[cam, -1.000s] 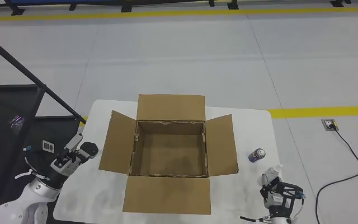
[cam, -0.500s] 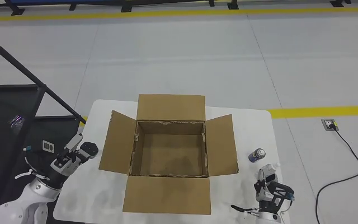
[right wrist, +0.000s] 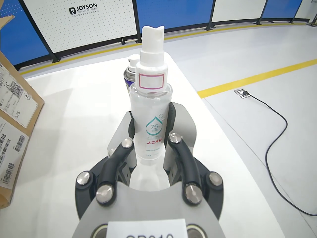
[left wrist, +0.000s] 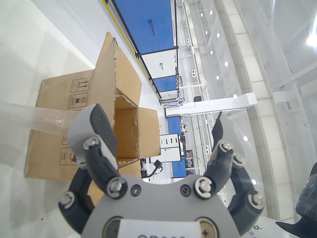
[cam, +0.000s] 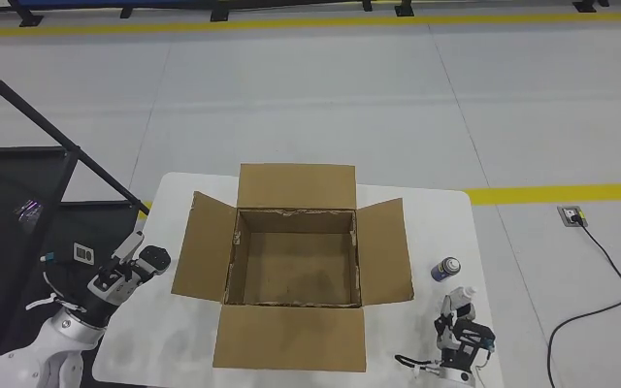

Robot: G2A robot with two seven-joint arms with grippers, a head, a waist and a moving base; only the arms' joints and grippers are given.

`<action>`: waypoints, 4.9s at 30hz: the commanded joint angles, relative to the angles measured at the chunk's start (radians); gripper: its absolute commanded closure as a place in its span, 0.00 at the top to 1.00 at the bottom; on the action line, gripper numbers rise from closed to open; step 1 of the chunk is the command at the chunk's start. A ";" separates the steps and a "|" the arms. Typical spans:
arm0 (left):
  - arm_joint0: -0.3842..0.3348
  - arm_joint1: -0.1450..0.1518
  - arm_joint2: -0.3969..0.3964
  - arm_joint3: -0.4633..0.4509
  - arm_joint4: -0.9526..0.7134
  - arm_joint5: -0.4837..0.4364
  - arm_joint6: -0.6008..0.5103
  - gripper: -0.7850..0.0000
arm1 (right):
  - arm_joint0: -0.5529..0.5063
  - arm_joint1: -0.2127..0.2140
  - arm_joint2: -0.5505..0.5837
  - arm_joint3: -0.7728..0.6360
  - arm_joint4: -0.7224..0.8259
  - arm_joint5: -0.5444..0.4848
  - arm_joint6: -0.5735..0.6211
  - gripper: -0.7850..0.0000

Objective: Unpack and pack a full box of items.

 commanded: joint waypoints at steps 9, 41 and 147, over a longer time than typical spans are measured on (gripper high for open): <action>0.000 0.000 0.000 0.000 0.000 0.000 0.000 1.00 | 0.046 -0.007 -0.017 0.074 0.013 0.025 -0.034 0.18; 0.000 0.000 0.000 0.000 0.000 0.000 0.000 1.00 | -0.320 0.025 0.108 -0.400 0.233 -0.471 0.053 0.79; 0.080 0.000 -0.010 -0.013 -0.016 -0.049 0.047 1.00 | -0.025 0.080 0.046 -0.158 0.001 -0.028 0.331 0.17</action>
